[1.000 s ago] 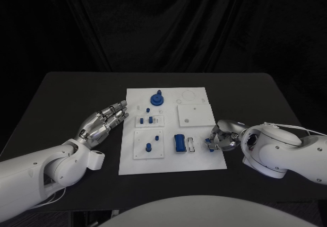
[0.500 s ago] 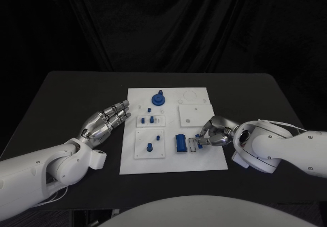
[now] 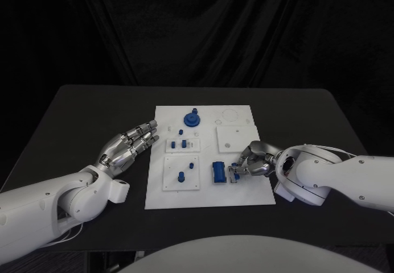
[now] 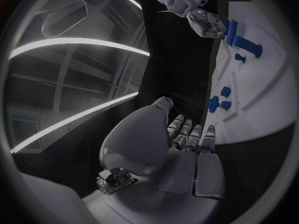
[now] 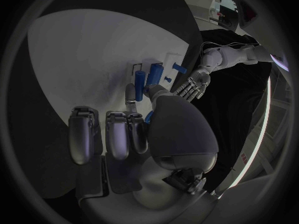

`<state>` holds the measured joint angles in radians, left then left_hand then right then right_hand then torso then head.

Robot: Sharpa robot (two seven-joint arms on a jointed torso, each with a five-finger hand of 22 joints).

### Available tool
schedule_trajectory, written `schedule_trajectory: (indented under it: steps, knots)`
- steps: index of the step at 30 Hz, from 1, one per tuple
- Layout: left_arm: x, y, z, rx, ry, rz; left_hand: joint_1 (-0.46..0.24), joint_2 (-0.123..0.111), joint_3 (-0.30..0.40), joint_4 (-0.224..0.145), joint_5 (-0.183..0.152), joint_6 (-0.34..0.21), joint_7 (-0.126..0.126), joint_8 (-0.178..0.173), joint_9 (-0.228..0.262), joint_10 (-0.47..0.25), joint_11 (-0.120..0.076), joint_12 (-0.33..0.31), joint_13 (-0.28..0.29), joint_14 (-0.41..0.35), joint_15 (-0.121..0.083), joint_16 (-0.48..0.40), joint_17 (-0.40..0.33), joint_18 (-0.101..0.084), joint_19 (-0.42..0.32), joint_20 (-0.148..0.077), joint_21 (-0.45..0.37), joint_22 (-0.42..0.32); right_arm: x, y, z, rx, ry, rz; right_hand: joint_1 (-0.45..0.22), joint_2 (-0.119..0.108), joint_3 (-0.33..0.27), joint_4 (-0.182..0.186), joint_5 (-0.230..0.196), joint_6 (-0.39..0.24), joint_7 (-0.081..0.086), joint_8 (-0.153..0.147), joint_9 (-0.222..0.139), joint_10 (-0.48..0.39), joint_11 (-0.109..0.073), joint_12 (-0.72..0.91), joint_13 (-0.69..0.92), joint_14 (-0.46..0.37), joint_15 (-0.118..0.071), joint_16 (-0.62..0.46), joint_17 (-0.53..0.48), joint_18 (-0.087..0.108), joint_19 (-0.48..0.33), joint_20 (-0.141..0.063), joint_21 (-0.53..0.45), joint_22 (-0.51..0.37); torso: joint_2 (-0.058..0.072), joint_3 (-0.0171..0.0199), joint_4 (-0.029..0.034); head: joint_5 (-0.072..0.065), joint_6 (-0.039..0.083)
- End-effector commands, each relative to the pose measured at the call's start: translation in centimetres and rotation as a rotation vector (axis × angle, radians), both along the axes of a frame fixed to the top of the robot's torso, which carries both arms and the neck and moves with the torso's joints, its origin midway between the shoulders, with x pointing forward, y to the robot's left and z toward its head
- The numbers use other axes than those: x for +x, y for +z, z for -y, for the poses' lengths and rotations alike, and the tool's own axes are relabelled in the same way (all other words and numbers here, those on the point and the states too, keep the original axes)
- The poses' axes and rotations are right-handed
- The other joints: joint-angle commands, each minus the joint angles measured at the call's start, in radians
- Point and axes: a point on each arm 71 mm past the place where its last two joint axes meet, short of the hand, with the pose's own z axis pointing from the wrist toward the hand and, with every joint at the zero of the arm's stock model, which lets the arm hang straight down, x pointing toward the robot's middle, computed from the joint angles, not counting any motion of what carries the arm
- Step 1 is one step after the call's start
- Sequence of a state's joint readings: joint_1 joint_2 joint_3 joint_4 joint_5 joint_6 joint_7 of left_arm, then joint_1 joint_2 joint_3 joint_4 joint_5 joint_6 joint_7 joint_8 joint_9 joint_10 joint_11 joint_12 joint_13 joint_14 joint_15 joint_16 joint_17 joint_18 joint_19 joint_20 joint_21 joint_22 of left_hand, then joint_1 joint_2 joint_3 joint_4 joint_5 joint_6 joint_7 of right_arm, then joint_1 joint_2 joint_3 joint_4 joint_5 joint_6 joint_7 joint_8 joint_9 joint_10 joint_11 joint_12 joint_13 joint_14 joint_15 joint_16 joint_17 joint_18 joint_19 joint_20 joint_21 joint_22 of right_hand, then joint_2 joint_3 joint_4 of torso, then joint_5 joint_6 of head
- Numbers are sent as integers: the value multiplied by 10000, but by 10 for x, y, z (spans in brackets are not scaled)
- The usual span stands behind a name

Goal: Assemble the parts on the task board

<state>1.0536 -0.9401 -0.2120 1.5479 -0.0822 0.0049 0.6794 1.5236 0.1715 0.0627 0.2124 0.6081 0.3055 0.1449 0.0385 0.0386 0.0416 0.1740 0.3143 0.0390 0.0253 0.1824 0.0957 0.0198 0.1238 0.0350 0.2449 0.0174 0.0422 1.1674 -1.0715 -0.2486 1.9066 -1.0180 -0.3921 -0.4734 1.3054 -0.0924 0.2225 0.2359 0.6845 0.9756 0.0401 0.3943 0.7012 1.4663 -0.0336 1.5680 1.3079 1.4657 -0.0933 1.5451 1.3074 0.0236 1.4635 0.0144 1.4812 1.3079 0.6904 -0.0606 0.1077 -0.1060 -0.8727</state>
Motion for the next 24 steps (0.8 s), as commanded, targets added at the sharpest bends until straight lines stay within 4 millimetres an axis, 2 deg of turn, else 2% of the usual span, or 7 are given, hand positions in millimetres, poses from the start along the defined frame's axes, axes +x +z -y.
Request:
schedule_trajectory:
  steps: [1, 8, 12, 14, 18, 21, 24]
  knots:
    - [-1, 6, 0, -514, 28, 595, -20, -32, 50, -3, -55, -30, -5, 37, 0, -10, 76, 63, 9, 6, 81, 60, 14, 73, -8, 55, 35, 9, -2, -4, 0, -162, 73, -353, -125, -25, 254, -164, -50, -95, -14, 25, -9, 1045, 14, 27, 2629, 953, 0, 2, 2160, 25, 642, 28, -35, 2282, 5, -1, -11, 24, 1]
    - [-1, 5, 1, -512, 10, 575, -30, -35, 57, 3, -68, -27, 9, 38, 1, -7, 79, 65, 9, 7, 85, 62, 13, 70, -7, 57, 35, 9, -3, -8, -1, -415, 179, -562, -253, -35, 208, -73, -234, -153, 4, 21, -17, 1045, 31, 27, 2629, 950, 15, -6, 2142, 25, 643, 40, -34, 2282, 1, -5, -10, 17, 1]
    - [-1, 5, 1, -504, 4, 562, -35, -38, 61, 6, -81, -26, 18, 39, 1, -5, 80, 70, 9, 7, 86, 63, 13, 70, -7, 56, 35, 9, -3, -9, -2, -476, 217, -599, -349, -34, 164, 0, -480, -167, 7, 27, -26, 1045, 38, 27, 2629, 949, 25, -9, 2136, 24, 646, 49, -31, 2283, 15, 13, -15, 14, 1]
    - [-1, 5, 1, -498, 5, 557, -35, -38, 61, 6, -82, -26, 18, 39, 1, -5, 80, 71, 9, 7, 86, 63, 13, 70, -7, 56, 35, 8, -3, -9, -2, -498, 222, -574, -559, -2, 47, 181, -1224, -172, 15, 26, -55, 1045, 50, 27, 2629, 944, 38, -20, 2112, 27, 641, 64, -43, 2279, 6, 4, -5, 2, 1]
    - [-1, 5, 1, -487, 4, 546, -42, -42, 66, 10, -103, -29, 27, 39, 1, -4, 84, 73, 9, 7, 86, 64, 13, 69, -6, 56, 35, 8, -2, -9, -2, -557, 221, -482, -906, 30, -206, 474, -2372, -148, 42, 19, -116, 1045, 75, 27, 2629, 939, 59, -33, 2085, 28, 641, 83, -47, 2278, 16, 4, -21, 22, 1]
    - [-1, 5, 1, -484, -2, 535, -52, -48, 70, 16, -128, -27, 37, 40, 1, -2, 86, 77, 9, 7, 87, 67, 13, 67, -5, 57, 36, 9, -2, -9, -3, -602, 224, -454, -1103, 53, -352, 522, -2827, -136, 60, 10, -151, 1045, 91, 27, 2629, 938, 70, -34, 2081, 30, 639, 94, -55, 2275, 8, 2, -32, 49, 1]
    - [-1, 5, 1, -476, -6, 522, -52, -48, 70, 16, -128, -27, 37, 40, 1, -2, 86, 77, 9, 7, 87, 67, 13, 67, -5, 57, 36, 9, -2, -10, -3, -627, 208, -437, -1574, 132, -623, 543, -3607, -123, 93, -11, -205, 1045, 123, 27, 2629, 936, 98, -40, 2066, 31, 638, 117, -59, 2273, 4, 1, -32, 47, 1]
